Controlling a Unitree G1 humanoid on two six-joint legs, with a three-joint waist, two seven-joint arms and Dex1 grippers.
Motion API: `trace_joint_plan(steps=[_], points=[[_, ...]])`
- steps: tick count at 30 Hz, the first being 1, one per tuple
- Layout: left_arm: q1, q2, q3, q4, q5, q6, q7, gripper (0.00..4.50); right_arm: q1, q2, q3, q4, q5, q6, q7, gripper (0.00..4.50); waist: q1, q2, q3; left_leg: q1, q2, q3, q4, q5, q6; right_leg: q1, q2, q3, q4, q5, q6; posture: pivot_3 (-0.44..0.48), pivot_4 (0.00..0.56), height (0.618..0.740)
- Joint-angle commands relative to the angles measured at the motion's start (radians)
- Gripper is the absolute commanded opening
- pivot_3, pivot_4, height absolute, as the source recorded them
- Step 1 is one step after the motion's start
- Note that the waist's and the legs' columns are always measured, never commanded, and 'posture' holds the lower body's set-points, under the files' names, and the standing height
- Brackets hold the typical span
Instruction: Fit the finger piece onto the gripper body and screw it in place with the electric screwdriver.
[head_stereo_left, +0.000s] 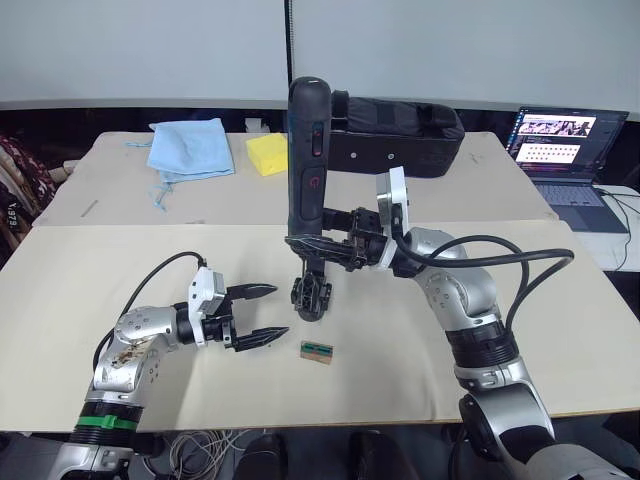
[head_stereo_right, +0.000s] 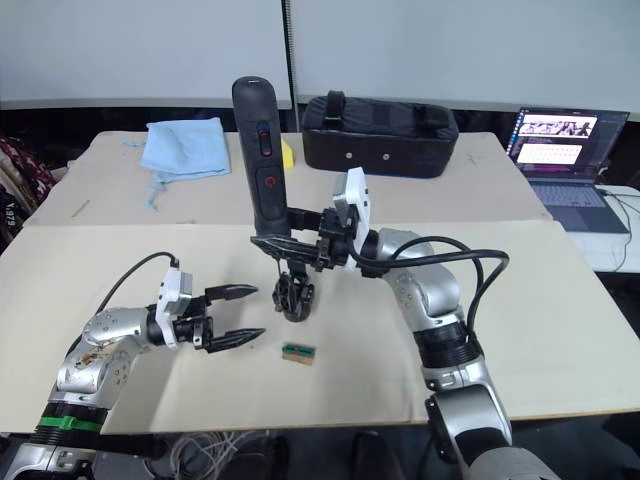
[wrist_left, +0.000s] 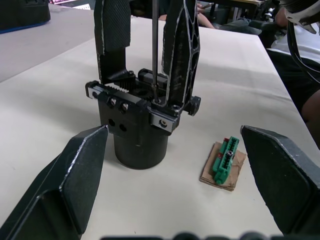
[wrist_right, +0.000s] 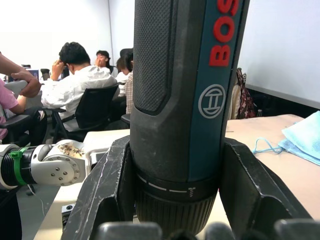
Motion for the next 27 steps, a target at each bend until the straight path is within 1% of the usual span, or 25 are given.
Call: trace_joint_plan(steps=[1, 20, 27], points=[[-0.002, -0.001, 0.005, -0.004, 0.003, -0.025, -0.006, 4.5, -0.006, 0.0, -0.014, -0.037, 0.007, -0.027, 0.005, 1.93, 0.0, 0.0, 0.0, 0.0, 0.0, 0.0, 0.0, 0.0, 0.0, 0.0, 0.0, 0.0, 0.0, 0.0, 0.0, 0.0, 0.15, 0.74], [-0.003, -0.003, -0.001, 0.008, 0.006, -0.036, -0.011, 4.5, -0.006, -0.003, -0.018, -0.036, 0.009, -0.023, 0.008, 1.93, 0.0, 0.0, 0.0, 0.0, 0.0, 0.0, 0.0, 0.0, 0.0, 0.0, 0.0, 0.0, 0.0, 0.0, 0.0, 0.0, 0.15, 0.74], [-0.003, -0.007, -0.006, -0.004, 0.007, -0.031, 0.001, 4.5, 0.008, -0.005, 0.006, -0.042, -0.007, -0.031, 0.02, 1.93, 0.0, 0.0, 0.0, 0.0, 0.0, 0.0, 0.0, 0.0, 0.0, 0.0, 0.0, 0.0, 0.0, 0.0, 0.0, 0.0, 0.15, 0.74]])
